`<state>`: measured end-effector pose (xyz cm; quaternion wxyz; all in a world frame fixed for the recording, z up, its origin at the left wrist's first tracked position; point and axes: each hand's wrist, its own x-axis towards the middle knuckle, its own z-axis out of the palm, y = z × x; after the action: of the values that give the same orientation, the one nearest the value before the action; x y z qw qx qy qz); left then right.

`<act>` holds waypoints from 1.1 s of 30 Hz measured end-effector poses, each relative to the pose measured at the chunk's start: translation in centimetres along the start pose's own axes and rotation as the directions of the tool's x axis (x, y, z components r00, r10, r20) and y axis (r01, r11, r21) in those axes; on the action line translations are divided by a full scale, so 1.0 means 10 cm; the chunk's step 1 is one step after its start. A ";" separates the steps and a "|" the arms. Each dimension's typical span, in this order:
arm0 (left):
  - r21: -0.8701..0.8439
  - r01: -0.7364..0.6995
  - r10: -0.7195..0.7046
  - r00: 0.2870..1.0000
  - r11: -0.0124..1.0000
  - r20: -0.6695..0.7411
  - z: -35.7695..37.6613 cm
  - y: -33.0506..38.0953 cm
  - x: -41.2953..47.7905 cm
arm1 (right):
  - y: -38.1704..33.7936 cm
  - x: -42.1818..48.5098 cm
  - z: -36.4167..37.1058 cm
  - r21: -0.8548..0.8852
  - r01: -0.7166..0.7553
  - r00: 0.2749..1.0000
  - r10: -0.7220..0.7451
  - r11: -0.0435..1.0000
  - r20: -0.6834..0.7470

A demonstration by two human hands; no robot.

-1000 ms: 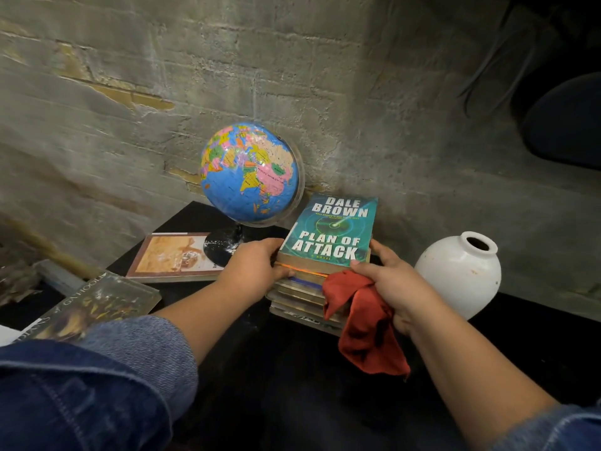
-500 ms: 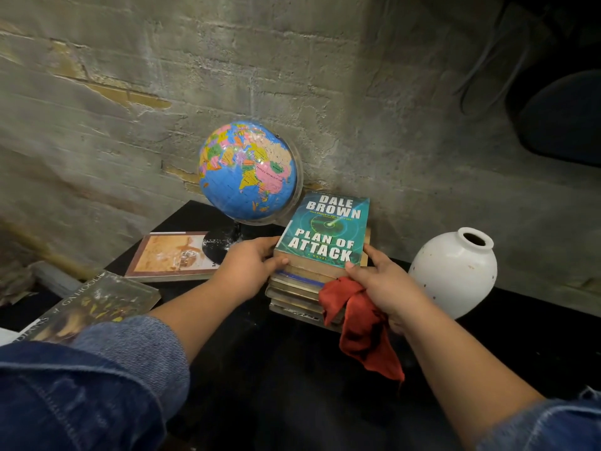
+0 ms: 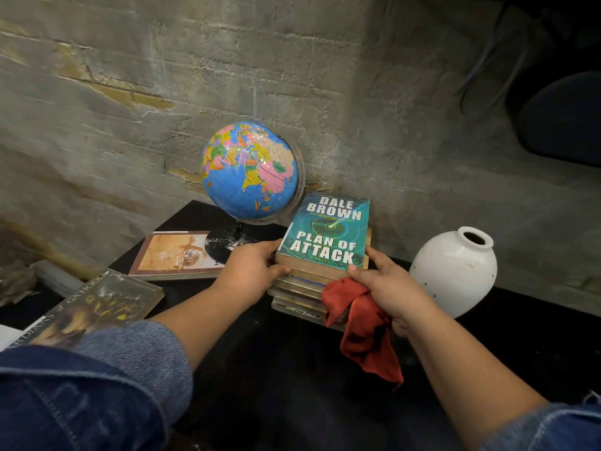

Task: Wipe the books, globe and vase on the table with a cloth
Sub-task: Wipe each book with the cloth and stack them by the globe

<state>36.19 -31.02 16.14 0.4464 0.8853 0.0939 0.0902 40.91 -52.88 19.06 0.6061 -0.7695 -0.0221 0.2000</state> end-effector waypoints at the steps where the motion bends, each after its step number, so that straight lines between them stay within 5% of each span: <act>1: 0.035 -0.012 0.012 1.000 0.999 -0.008 0.01 -0.01 0.00 | 0.00 0.00 0.00 0.004 0.000 1.000 0.000 1.000 -0.001; 6: 0.072 0.000 0.001 1.000 0.997 -0.022 0.00 0.01 -0.04 | 0.03 0.01 -0.01 -0.049 -0.001 1.000 0.000 0.999 -0.014; 12: -0.028 0.075 -0.077 0.994 0.997 -0.082 -0.19 -0.03 -0.26 | 0.01 -0.18 -0.06 -0.107 0.094 0.955 -0.120 0.990 -0.273; 16: -0.005 0.116 -0.115 0.971 0.993 -0.210 -0.46 -0.29 -0.56 | 0.03 -0.37 0.09 -0.004 0.086 0.990 -0.085 0.996 -0.116; 19: 0.186 0.210 -0.146 0.940 0.960 -0.307 -0.74 -0.55 -0.85 | 0.08 -0.45 0.34 0.019 0.084 0.996 -0.083 0.996 -0.035; 26: 0.503 0.510 -0.392 0.860 0.698 -0.327 -1.42 -1.29 -1.43 | 0.17 -0.54 1.01 -0.177 0.091 0.990 -0.069 0.980 0.127; 30: 0.219 0.699 -0.535 0.679 0.681 -0.503 -1.75 -1.56 -1.70 | 0.24 -0.57 1.35 -0.222 0.103 0.979 -0.060 0.969 0.193; 33: -0.005 0.740 -0.666 0.603 0.673 -0.438 -1.87 -1.78 -1.84 | 0.27 -0.58 1.58 -0.230 0.096 0.977 -0.047 0.968 0.208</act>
<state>12.34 -10.73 11.28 0.3355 0.7726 0.5332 0.0789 29.69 -40.66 15.21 0.5105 -0.8114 -0.1349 0.2506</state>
